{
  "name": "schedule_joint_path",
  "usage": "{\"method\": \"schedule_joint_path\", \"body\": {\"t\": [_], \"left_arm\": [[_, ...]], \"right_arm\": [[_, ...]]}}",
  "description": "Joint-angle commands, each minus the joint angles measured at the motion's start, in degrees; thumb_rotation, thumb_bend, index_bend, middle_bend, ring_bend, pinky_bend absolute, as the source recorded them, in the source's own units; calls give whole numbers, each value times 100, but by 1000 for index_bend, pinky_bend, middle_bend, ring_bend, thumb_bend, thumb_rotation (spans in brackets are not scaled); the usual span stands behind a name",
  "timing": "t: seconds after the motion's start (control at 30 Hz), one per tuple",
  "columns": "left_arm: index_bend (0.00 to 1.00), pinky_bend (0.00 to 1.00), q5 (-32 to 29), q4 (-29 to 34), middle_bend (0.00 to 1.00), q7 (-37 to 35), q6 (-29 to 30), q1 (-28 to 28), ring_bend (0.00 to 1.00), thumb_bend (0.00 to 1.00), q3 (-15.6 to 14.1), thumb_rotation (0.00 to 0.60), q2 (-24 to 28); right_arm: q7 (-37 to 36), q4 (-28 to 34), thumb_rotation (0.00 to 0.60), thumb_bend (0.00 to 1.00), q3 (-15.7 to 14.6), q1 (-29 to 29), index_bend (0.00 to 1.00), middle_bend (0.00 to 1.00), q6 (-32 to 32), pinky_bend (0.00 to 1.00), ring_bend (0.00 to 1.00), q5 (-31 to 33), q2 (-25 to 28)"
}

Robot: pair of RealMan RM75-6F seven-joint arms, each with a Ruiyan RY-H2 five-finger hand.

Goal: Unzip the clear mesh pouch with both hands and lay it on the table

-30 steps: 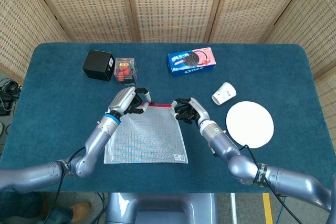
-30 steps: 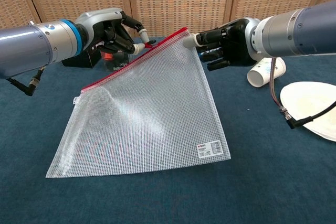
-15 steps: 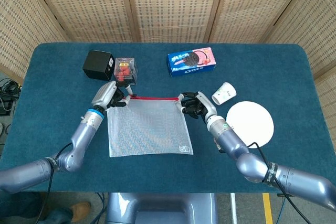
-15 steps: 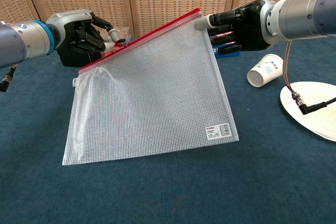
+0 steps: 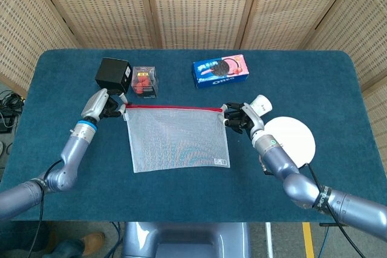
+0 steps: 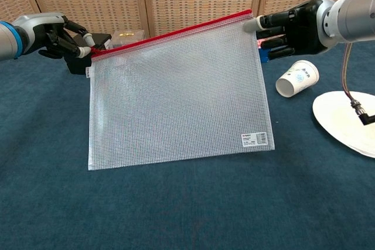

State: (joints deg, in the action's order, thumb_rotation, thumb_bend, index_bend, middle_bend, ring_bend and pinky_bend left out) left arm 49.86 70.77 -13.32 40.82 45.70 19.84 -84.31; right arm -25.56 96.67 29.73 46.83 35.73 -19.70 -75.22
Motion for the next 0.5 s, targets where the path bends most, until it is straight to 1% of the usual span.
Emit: {"method": "schedule_joint_path", "body": {"t": [0.03,0.27,0.5], "left_arm": [[833,1000,-6,-27,1000,11,-49,5,975,639,-3,600,29],[833,1000,-56,-104,1000,294,-118,94,975,638,-66,600,87],[833,1000,-351,-146,1000,702,-133,183,975,639,-107,600,212]], "right_arm": [[-9,-15,600,842,-15,1,757,903,-5,1000,901,-4,-4],[5,-72,600,852,-57,30,757,902,80,1000,901,7,2],[-6,-130,600,852,-83,5,758,902,92,1000,901,35,64]]}}
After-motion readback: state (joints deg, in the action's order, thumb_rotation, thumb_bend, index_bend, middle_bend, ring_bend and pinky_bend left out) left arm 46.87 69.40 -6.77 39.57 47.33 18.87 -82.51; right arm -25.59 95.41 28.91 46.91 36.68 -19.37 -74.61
